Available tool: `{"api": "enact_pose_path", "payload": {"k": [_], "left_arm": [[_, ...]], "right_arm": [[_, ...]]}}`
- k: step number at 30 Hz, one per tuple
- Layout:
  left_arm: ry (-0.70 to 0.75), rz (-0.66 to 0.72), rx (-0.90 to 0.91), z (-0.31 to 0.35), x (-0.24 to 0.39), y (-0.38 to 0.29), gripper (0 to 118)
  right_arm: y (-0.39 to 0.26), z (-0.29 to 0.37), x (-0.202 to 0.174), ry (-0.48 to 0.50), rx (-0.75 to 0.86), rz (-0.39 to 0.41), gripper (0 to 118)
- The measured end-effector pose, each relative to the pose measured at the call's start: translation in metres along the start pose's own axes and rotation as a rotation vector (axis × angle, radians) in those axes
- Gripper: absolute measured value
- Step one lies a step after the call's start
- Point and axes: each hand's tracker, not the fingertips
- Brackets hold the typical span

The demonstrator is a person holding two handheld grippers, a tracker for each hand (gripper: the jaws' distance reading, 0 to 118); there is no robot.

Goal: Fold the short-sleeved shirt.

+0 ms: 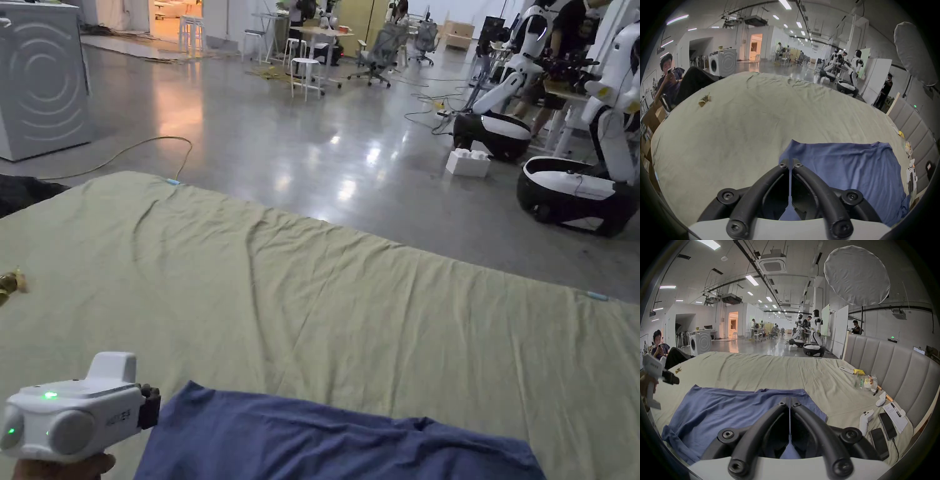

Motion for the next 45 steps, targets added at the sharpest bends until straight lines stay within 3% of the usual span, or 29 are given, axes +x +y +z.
{"api": "enact_pose_path", "payload": {"k": [2, 5, 6, 7, 10, 16, 19, 22, 24, 27, 29, 31, 32, 34, 36, 38, 41, 45], "left_arm": [[-0.003, 0.014, -0.022, -0.021, -0.002, 0.016, 10], [-0.021, 0.035, -0.075, -0.052, 0.000, 0.034, 58], [-0.021, 0.035, -0.107, -0.063, 0.002, 0.039, 69], [-0.027, 0.035, -0.133, -0.074, 0.002, 0.042, 70], [-0.019, 0.007, -0.190, -0.103, 0.008, 0.045, 70], [0.144, -0.054, -0.343, -0.143, 0.016, 0.025, 70], [0.141, -0.090, -0.270, -0.139, 0.032, 0.020, 68], [0.148, -0.152, -0.233, -0.135, 0.042, 0.015, 46], [0.130, -0.201, -0.225, -0.136, 0.046, 0.011, 22], [0.124, -0.208, -0.224, -0.136, 0.054, 0.008, 9], [0.101, -0.186, -0.231, -0.130, 0.046, 0.009, 7], [0.072, -0.160, -0.226, -0.123, 0.042, 0.013, 6], [0.067, -0.156, -0.216, -0.120, 0.038, 0.015, 6], [0.045, -0.128, -0.193, -0.109, 0.034, 0.018, 6], [0.035, -0.101, -0.171, -0.089, 0.038, 0.024, 6], [0.032, -0.117, -0.144, -0.076, 0.040, 0.025, 6], [0.020, -0.105, -0.116, -0.065, 0.041, 0.029, 6], [0.010, -0.119, -0.076, -0.050, 0.047, 0.034, 6]], "right_arm": [[-0.004, -0.007, -0.001, 0.005, -0.020, 0.006, 2], [-0.011, -0.016, -0.001, 0.007, -0.053, 0.015, 2], [-0.013, -0.018, 0.000, 0.008, -0.062, 0.017, 2], [-0.015, -0.019, 0.000, 0.006, -0.072, 0.024, 2], [-0.021, -0.025, 0.003, 0.001, -0.100, 0.036, 2], [-0.032, -0.032, 0.013, -0.019, -0.149, 0.047, 2], [-0.037, -0.036, 0.016, -0.025, -0.166, 0.050, 2], [-0.040, -0.045, 0.018, -0.013, -0.194, 0.032, 2], [-0.038, -0.055, 0.020, -0.007, -0.200, 0.025, 2], [-0.027, -0.084, 0.028, 0.021, -0.231, -0.014, 3], [-0.015, -0.114, 0.036, 0.027, -0.263, -0.003, 13], [-0.005, -0.153, 0.048, 0.046, -0.307, -0.009, 53], [0.000, -0.173, 0.052, 0.065, -0.353, -0.002, 59], [0.011, -0.216, 0.063, 0.091, -0.405, -0.004, 59], [0.018, -0.257, 0.072, 0.102, -0.463, 0.000, 67], [0.023, -0.292, 0.073, 0.079, -0.511, 0.057, 70], [0.020, -0.335, 0.074, 0.109, -0.583, 0.079, 70], [0.001, -0.371, 0.076, 0.138, -0.733, 0.033, 70]]}}
